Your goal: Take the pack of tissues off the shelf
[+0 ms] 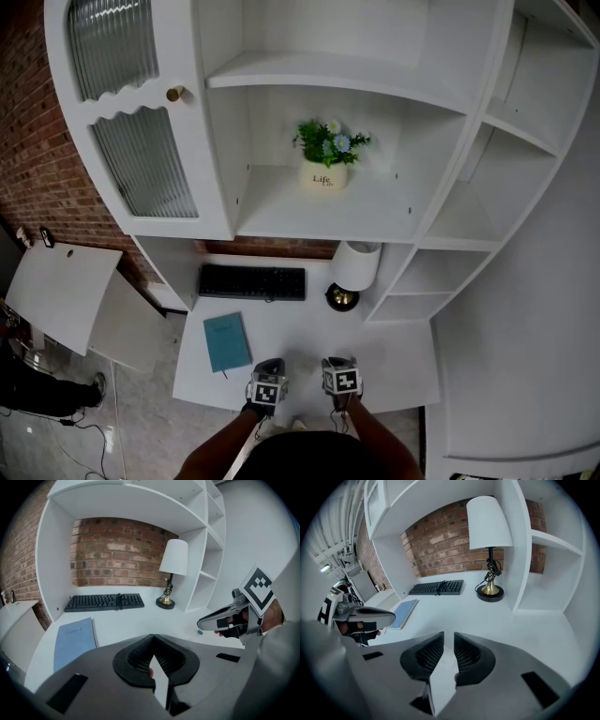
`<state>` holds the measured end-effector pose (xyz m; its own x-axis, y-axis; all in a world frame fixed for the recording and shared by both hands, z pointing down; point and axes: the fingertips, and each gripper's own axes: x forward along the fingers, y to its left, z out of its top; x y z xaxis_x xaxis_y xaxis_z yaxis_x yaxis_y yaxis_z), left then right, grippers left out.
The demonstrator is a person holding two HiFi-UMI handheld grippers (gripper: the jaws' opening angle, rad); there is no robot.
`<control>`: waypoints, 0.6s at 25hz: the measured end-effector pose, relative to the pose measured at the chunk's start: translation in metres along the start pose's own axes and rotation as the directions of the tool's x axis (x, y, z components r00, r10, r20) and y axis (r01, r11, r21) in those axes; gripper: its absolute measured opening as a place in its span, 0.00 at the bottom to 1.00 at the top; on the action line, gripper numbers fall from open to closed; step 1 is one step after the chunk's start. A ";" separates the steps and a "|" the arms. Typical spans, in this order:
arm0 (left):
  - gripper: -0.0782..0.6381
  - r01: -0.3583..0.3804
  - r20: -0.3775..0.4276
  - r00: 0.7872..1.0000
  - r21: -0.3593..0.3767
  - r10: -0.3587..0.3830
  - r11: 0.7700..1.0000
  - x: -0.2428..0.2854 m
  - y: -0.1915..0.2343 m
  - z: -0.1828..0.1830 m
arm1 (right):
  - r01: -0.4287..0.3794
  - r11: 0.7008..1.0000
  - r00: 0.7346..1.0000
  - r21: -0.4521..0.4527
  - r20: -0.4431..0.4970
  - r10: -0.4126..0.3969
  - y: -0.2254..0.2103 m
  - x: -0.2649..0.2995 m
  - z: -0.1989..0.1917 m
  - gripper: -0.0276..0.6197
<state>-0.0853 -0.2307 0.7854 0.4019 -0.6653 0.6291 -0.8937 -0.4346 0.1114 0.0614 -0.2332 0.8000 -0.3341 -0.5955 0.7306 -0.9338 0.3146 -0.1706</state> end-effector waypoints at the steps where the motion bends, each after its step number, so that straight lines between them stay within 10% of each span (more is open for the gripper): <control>1: 0.13 0.004 0.009 1.000 0.000 -0.004 1.000 0.000 -0.001 0.004 | -0.002 1.000 1.000 0.001 0.010 0.002 0.000 -0.002 0.005 0.14; 15: 0.13 -0.014 0.250 0.968 -0.012 0.017 1.000 -0.033 0.009 0.113 | 0.024 1.000 0.950 -0.013 0.311 -0.018 -0.005 -0.060 0.114 0.05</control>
<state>-0.0843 -0.2814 0.6793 0.4237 -0.8033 0.4186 -0.9018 -0.4176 0.1114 0.0720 -0.2833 0.6814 -0.3401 -0.8013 0.4922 -0.9397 0.3098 -0.1450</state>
